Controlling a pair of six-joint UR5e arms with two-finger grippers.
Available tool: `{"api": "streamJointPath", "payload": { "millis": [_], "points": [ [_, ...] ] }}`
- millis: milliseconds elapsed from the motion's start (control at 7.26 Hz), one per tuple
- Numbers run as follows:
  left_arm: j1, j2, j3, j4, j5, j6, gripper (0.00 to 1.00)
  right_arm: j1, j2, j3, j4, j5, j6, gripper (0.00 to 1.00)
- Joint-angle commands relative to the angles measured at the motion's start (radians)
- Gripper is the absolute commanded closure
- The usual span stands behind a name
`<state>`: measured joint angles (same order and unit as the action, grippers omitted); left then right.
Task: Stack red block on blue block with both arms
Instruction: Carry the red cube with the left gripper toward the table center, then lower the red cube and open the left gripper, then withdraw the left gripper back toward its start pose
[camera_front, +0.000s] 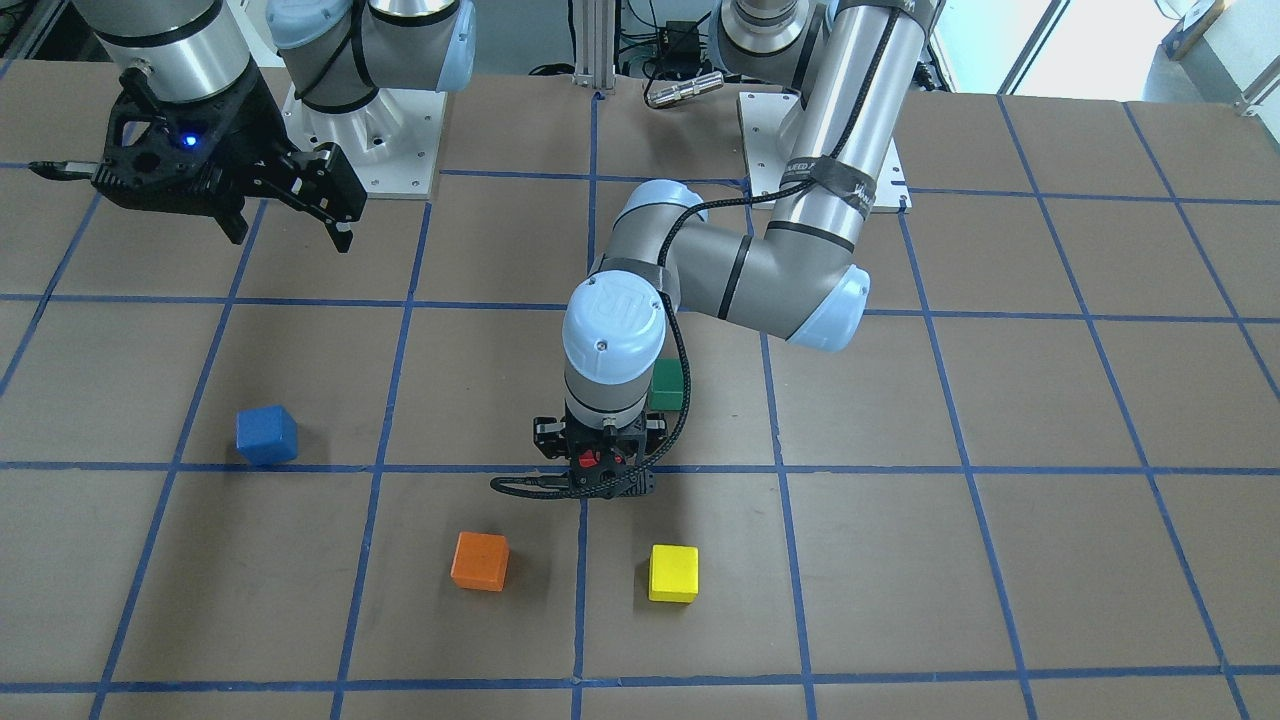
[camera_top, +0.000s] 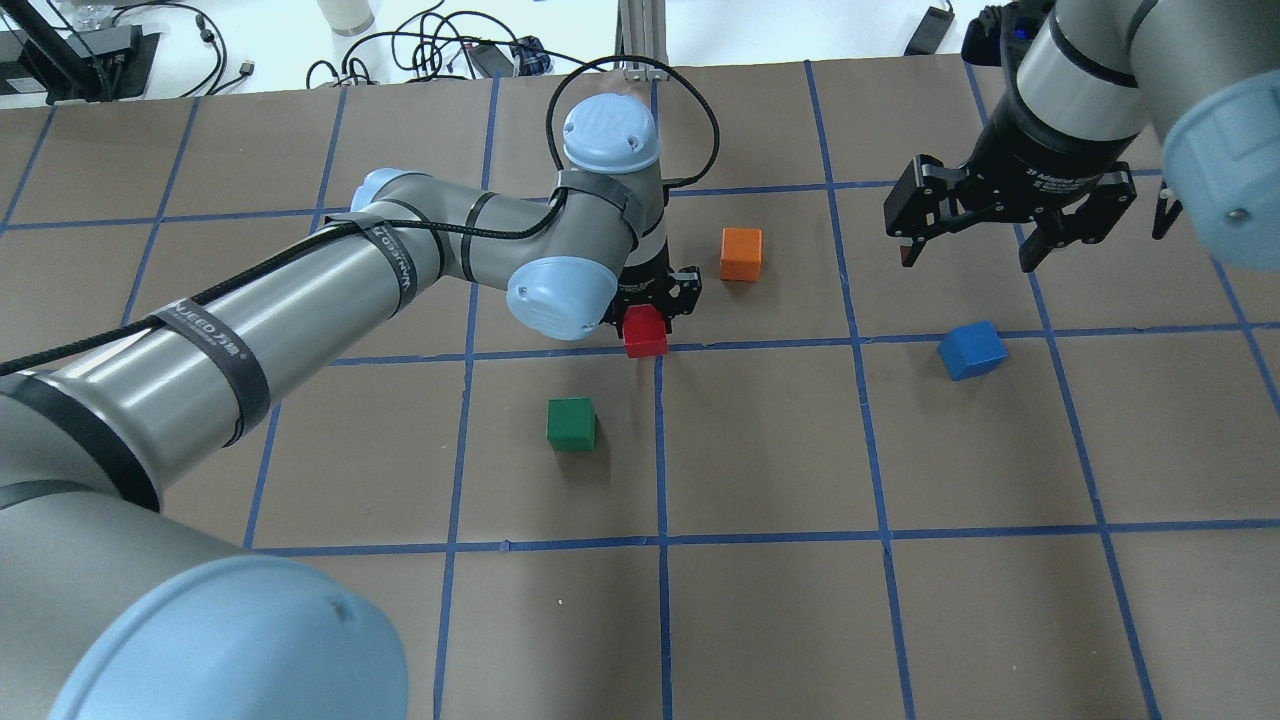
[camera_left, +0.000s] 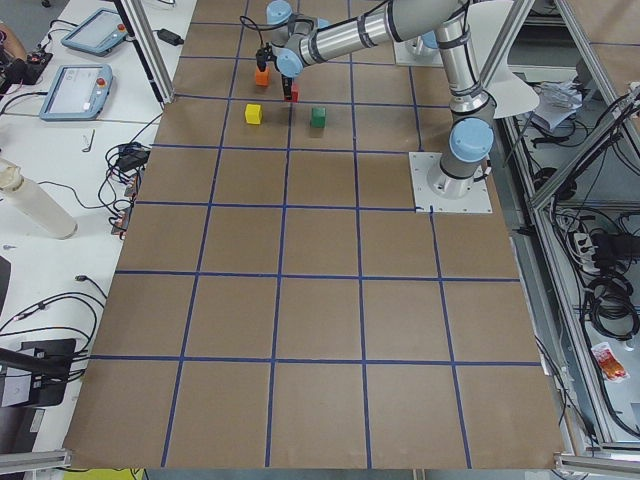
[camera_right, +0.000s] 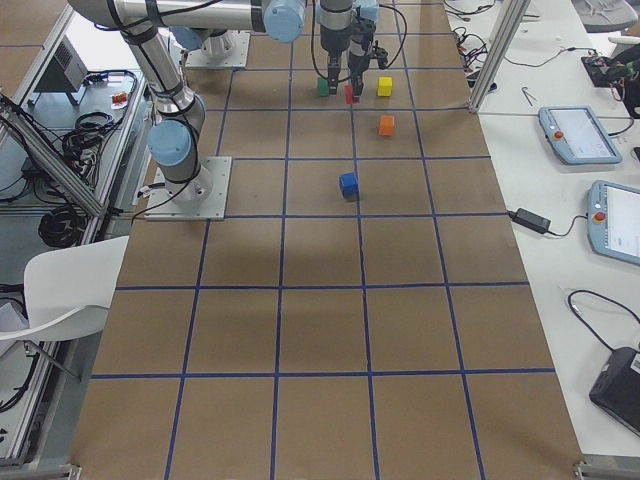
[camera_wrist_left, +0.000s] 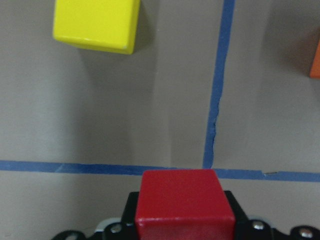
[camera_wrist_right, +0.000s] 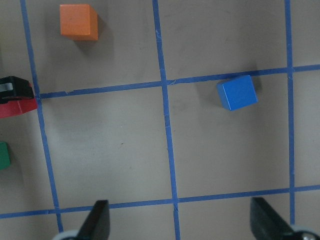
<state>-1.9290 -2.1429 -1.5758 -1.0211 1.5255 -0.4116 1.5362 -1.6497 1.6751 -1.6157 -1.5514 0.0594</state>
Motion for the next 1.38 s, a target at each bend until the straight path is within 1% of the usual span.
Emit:
{"api": "streamJointPath", "payload": {
  "millis": [0, 138, 275, 413, 688, 826, 964, 1101, 1239],
  "points": [
    [-0.005, -0.032, 0.003, 0.057, 0.002, 0.005, 0.0, -0.001, 0.001, 0.0, -0.004, -0.001, -0.004, 0.0],
    [-0.001, -0.013, 0.006, 0.058, -0.011, 0.019, 0.0, -0.001, 0.001, 0.0, -0.009, 0.001, -0.004, 0.0],
    [0.022, 0.017, 0.014, 0.035, -0.019, 0.096, 0.0, -0.001, 0.001, 0.0, -0.012, -0.001, -0.01, 0.0],
    [0.069, 0.075, 0.034, -0.059, -0.074, 0.144, 0.0, -0.001, 0.001, -0.003, -0.012, -0.001, -0.015, 0.0],
    [0.244, 0.223, 0.129, -0.364, -0.064, 0.441, 0.0, -0.001, 0.001, -0.003, -0.013, -0.001, -0.016, 0.0],
    [0.322, 0.291, 0.141, -0.475, -0.061, 0.567, 0.0, -0.001, 0.001, -0.005, -0.013, -0.001, -0.016, 0.0],
    [0.411, 0.355, 0.137, -0.508, -0.059, 0.673, 0.0, -0.001, 0.001, -0.005, -0.013, -0.001, -0.016, 0.0],
    [0.453, 0.436, 0.135, -0.583, -0.061, 0.701, 0.0, -0.001, 0.001, -0.005, -0.013, -0.001, -0.015, 0.0],
    [0.449, 0.505, 0.132, -0.643, -0.059, 0.697, 0.0, -0.001, 0.001, -0.005, -0.015, -0.001, -0.015, 0.0]
  ]
}}
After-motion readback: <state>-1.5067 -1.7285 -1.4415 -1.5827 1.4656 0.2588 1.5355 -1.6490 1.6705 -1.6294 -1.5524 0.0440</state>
